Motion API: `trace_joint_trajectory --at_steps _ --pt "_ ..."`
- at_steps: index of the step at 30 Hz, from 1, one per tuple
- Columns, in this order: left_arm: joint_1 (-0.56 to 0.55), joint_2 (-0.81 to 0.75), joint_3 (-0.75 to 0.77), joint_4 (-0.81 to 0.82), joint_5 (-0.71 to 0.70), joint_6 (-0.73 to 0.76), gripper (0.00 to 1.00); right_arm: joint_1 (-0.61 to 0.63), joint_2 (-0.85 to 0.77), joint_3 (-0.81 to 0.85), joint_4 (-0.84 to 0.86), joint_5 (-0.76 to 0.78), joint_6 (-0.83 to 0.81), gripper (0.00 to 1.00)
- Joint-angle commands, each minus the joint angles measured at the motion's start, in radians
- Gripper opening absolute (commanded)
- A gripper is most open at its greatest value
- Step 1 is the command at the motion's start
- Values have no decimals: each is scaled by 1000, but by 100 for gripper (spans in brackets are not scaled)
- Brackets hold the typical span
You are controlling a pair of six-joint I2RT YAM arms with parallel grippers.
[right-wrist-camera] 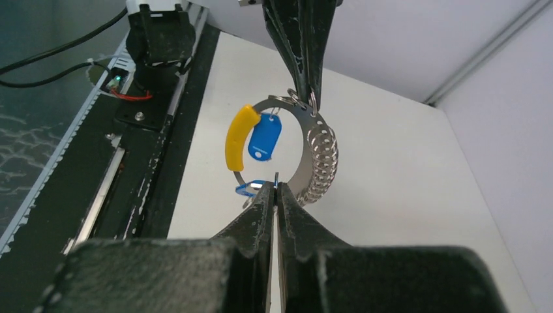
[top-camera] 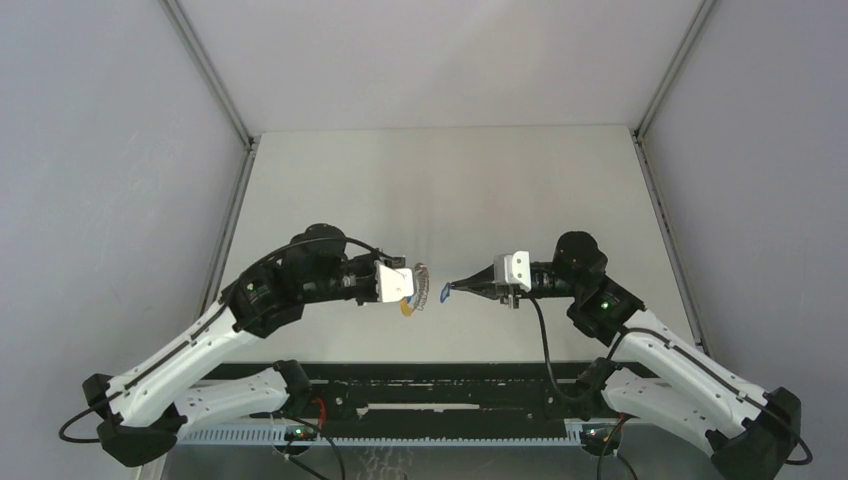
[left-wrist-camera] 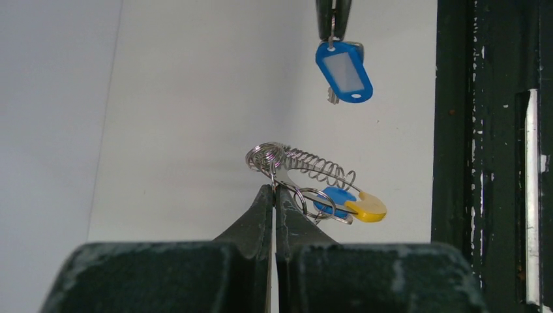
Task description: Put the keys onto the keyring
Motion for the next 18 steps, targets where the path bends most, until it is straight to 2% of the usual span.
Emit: trace_joint_trajectory --at_steps 1,3,7,18 --pt "-24 -44 -22 41 15 34 0 -58 59 6 162 -245 22 0" --pt "-36 -48 -45 58 15 30 0 -77 83 7 202 -286 44 0" --pt "-55 -45 -71 86 6 22 0 -79 110 29 169 -280 8 0" --pt "-106 -45 -126 163 -84 -2 0 4 154 116 -28 -111 -105 0"
